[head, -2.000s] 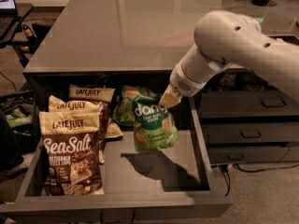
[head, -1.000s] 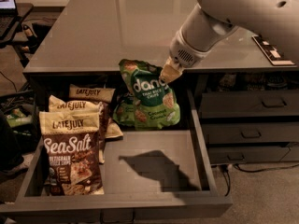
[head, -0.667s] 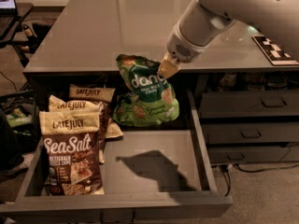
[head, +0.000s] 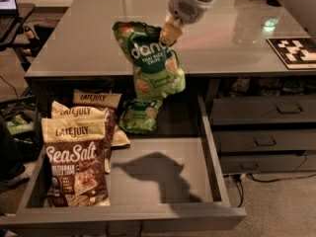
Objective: Pick green rice chip bag from top drawer and place on counter
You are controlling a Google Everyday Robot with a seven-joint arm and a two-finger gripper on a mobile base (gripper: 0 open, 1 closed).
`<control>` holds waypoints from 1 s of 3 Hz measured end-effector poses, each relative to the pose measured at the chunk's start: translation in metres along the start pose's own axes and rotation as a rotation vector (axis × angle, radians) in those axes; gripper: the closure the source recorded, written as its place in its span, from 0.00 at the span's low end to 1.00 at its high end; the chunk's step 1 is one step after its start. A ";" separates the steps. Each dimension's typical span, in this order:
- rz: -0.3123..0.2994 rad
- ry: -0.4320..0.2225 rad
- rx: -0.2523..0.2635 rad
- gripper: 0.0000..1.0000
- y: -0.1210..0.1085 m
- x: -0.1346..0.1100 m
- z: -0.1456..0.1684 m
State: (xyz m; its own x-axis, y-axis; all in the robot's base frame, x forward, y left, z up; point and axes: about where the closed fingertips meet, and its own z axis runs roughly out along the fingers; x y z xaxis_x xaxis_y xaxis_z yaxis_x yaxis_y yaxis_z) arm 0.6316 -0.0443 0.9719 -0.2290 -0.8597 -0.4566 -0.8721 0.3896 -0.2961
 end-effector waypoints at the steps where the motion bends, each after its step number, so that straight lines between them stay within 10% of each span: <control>1: -0.060 -0.017 -0.024 1.00 -0.017 -0.031 0.000; 3: -0.093 -0.034 -0.049 1.00 -0.029 -0.043 0.014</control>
Offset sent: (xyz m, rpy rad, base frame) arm 0.0187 0.0167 0.0163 -0.0048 -0.0056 0.0557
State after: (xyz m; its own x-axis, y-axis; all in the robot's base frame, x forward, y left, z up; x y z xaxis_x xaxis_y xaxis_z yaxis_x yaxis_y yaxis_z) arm 0.6728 -0.0140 0.9883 -0.1321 -0.8792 -0.4577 -0.9091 0.2915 -0.2977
